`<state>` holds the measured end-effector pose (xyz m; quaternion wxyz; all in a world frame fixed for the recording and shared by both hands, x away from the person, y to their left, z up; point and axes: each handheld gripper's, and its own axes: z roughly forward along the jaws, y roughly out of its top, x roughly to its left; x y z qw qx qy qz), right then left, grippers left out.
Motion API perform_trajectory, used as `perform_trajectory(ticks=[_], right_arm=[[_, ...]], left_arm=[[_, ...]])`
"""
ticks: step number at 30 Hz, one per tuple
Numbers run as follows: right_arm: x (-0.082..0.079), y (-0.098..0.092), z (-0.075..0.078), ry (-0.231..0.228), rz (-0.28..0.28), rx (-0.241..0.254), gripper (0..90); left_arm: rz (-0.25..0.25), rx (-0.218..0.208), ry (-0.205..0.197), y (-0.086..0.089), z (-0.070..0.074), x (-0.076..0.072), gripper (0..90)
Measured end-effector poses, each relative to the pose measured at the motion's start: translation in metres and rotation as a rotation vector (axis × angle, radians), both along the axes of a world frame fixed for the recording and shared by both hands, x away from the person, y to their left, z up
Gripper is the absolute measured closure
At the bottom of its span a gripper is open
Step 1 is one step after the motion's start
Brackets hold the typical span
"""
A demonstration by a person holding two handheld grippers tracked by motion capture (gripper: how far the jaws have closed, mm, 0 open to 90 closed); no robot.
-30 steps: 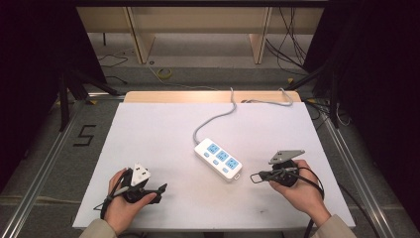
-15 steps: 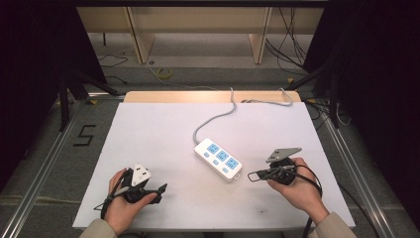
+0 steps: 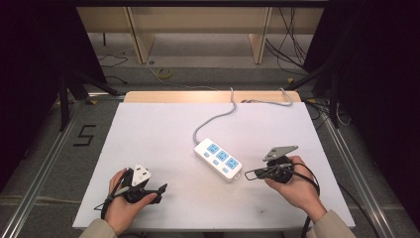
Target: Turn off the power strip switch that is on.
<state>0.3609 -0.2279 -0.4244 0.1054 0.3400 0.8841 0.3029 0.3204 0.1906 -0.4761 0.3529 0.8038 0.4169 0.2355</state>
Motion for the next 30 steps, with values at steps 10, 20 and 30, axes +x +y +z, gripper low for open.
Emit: perform_trajectory(ticks=[10, 20, 30], right_arm=[[0.002, 0.004, 0.002, 0.002, 0.004, -0.006, 90.0], [0.004, 0.01, 0.005, 0.0, 0.013, -0.009, 90.0], [0.006, 0.013, 0.006, 0.004, 0.019, -0.012, 90.0]], left_arm=[[-0.002, 0.004, 0.001, 0.0, 0.0, 0.0, 15.8], [-0.004, 0.006, 0.002, 0.0, 0.0, 0.0, 15.8], [0.001, -0.001, -0.002, 0.0, 0.0, 0.0, 15.8]])
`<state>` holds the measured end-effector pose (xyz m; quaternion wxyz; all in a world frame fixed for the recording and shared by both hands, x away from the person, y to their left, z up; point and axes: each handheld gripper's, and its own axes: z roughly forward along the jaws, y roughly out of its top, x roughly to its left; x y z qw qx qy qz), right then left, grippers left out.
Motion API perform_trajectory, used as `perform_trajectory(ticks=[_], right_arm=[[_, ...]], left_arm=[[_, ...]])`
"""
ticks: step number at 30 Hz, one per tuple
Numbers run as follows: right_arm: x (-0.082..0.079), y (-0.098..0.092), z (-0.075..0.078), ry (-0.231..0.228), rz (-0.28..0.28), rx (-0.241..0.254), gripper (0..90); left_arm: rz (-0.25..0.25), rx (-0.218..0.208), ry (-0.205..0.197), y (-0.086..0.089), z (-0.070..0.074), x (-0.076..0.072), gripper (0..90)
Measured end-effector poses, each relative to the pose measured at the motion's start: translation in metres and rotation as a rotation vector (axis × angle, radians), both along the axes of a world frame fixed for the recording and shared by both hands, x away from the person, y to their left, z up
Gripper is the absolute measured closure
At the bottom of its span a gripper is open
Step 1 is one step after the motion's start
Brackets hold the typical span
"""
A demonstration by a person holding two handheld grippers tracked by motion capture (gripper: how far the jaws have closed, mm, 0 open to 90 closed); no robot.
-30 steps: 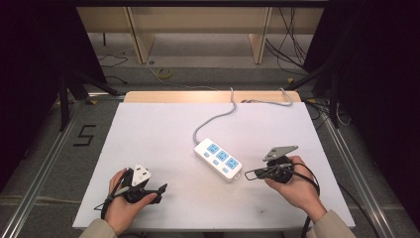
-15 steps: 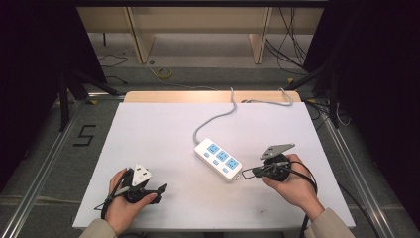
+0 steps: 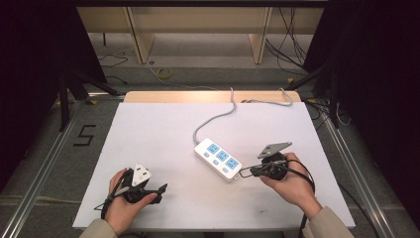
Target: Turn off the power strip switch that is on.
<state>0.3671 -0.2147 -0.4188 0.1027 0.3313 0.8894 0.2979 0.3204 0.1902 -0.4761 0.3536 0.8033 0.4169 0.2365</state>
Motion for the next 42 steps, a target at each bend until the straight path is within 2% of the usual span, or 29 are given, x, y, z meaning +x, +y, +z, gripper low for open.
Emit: perform_trajectory(ticks=[42], right_arm=[[0.01, 0.021, 0.007, 0.004, 0.025, -0.011, 90.0]], left_arm=[[-0.004, 0.006, -0.002, 0.0, 0.0, 0.0, 15.8]])
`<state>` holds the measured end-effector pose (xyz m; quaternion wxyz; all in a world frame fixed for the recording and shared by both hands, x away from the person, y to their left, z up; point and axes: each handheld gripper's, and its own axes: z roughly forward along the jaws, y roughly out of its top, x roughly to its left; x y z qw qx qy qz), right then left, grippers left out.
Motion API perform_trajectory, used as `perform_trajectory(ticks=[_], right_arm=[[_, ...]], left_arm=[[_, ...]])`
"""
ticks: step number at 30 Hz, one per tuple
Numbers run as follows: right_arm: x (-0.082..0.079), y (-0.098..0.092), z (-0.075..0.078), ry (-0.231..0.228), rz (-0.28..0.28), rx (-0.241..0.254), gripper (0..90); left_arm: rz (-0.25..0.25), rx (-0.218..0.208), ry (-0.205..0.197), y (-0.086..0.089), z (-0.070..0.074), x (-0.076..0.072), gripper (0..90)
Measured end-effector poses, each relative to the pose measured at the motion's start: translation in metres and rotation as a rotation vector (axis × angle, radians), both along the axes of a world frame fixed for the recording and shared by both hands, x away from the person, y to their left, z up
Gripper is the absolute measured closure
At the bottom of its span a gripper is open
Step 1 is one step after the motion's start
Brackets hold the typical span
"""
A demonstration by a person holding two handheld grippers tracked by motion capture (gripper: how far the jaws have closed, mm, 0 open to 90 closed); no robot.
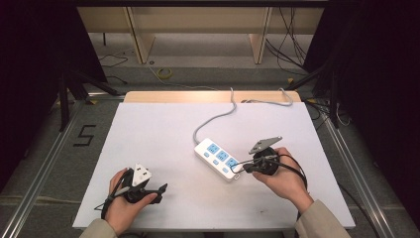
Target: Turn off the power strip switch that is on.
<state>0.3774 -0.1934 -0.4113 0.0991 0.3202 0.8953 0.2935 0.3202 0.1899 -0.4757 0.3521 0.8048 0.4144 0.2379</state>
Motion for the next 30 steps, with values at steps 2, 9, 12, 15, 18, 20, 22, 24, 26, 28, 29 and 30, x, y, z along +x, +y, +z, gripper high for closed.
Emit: perform_trajectory(ticks=[2, 9, 12, 15, 18, 20, 22, 24, 26, 28, 29, 30], right_arm=[[0.001, 0.002, 0.0, 0.001, 0.0, -0.002, 90.0], [0.003, 0.005, -0.001, 0.006, 0.009, -0.011, 90.0], [0.004, 0.007, -0.001, 0.005, 0.007, -0.014, 90.0], [0.005, 0.008, 0.0, 0.007, 0.011, -0.017, 90.0], [0.006, 0.01, 0.0, 0.008, 0.011, -0.016, 90.0], [0.007, 0.011, 0.0, 0.01, 0.014, -0.019, 90.0], [0.008, 0.012, 0.0, 0.007, 0.016, -0.021, 90.0], [0.008, 0.014, 0.0, 0.012, 0.018, -0.025, 90.0], [0.009, 0.016, 0.0, 0.012, 0.021, -0.025, 90.0], [0.009, 0.017, 0.0, 0.015, 0.023, -0.027, 90.0], [0.011, 0.018, 0.0, 0.012, 0.026, -0.029, 90.0], [0.011, 0.018, 0.0, 0.012, 0.026, -0.029, 90.0]], left_arm=[[0.0, 0.001, 0.0, 0.0, 0.0, 0.0, 15.8], [-0.002, 0.002, -0.001, 0.0, 0.0, 0.0, 15.8], [-0.003, 0.003, 0.0, 0.0, 0.0, 0.0, 15.8], [-0.003, 0.003, 0.0, -0.001, 0.0, 0.0, 15.8], [-0.003, 0.002, 0.0, -0.001, 0.0, 0.0, 15.8], [-0.003, 0.002, 0.0, -0.001, 0.0, 0.0, 15.8], [-0.003, 0.003, 0.0, -0.001, 0.0, 0.0, 15.8], [-0.004, 0.002, 0.0, -0.001, 0.0, 0.0, 15.8], [-0.004, 0.002, 0.0, -0.001, 0.0, 0.0, 15.8], [-0.005, 0.002, -0.001, -0.001, 0.0, 0.0, 15.8], [-0.005, 0.002, -0.001, -0.001, 0.0, 0.0, 15.8], [-0.005, 0.002, 0.0, -0.001, 0.0, 0.0, 15.8]])
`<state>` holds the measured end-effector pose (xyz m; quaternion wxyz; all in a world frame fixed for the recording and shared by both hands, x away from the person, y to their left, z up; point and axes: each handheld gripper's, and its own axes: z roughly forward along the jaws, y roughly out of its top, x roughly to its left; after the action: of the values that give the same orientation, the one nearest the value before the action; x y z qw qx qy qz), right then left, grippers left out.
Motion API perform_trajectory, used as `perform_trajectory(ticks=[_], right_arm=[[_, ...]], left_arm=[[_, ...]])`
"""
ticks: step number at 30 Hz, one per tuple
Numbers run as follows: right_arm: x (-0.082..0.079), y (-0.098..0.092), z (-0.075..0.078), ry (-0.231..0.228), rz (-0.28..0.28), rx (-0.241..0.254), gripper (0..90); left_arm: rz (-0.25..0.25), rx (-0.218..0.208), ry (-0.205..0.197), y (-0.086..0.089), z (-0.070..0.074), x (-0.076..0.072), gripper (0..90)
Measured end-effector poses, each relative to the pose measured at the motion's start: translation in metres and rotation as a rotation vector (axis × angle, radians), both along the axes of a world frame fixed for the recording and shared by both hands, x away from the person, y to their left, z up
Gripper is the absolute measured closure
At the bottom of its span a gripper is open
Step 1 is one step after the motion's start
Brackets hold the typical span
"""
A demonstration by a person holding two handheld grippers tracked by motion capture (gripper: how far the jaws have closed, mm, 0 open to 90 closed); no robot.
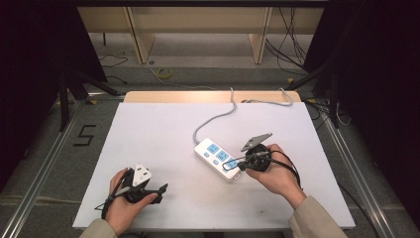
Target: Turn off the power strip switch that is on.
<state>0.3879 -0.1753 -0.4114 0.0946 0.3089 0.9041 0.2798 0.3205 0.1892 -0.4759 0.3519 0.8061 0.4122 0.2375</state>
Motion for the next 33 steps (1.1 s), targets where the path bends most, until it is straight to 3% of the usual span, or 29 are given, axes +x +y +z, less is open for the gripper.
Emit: perform_trajectory(ticks=[33], right_arm=[[0.013, 0.02, -0.002, 0.031, 0.024, -0.041, 90.0]], left_arm=[[-0.004, 0.001, -0.001, -0.001, 0.0, 0.0, 15.8]])
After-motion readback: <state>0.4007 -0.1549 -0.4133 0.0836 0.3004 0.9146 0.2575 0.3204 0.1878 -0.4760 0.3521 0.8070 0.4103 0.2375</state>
